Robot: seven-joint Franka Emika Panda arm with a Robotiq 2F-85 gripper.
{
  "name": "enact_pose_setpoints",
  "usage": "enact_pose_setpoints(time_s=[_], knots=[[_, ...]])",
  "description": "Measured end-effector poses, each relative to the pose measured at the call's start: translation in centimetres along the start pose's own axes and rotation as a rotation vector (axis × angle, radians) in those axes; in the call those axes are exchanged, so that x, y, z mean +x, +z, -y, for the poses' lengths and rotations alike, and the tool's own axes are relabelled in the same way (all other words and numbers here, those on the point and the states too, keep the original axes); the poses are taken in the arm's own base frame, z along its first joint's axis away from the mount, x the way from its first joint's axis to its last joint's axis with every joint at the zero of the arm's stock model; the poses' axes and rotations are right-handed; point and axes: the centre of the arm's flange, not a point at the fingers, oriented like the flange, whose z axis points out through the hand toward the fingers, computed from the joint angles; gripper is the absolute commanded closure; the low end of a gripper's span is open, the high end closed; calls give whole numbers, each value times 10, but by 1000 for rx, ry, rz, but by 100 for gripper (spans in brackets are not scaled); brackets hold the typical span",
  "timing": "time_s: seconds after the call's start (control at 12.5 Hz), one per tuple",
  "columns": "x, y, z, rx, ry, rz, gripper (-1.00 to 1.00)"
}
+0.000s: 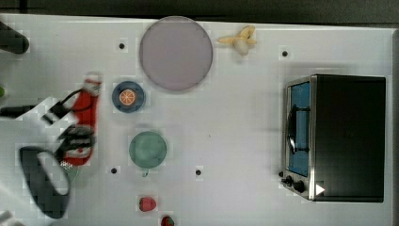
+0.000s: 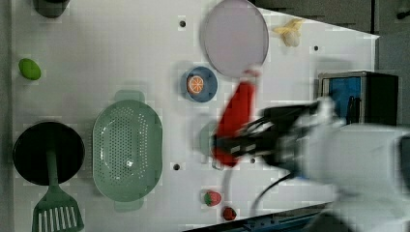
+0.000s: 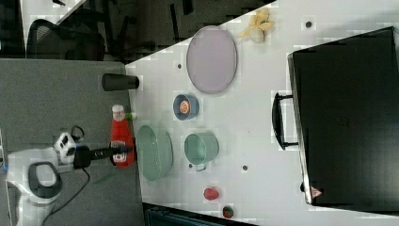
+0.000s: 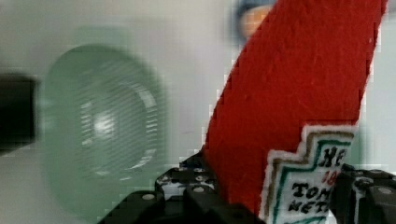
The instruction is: Pick Ketchup from the table and place it in strainer.
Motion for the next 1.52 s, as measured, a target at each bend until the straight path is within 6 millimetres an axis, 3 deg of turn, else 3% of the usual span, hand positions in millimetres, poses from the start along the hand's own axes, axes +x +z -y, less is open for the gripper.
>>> enact_pose_setpoints(time_s=[0.24,0.4,0.48,0.72,0.88,1.04,1.36,1.52], knots=[[-36,54,80,94,52,50,-32],[-45,82,105,155,113,73,-74],[-46,96,110,174,140,93,-96],[-38,132,104,185,211,137,-100],[-26,129,84,138,278,149,-100],[-16,92,51,58,330,116,-100],[4,-44,-35,-72,486,-27,-100],[15,-104,-92,-81,604,-91,-100]])
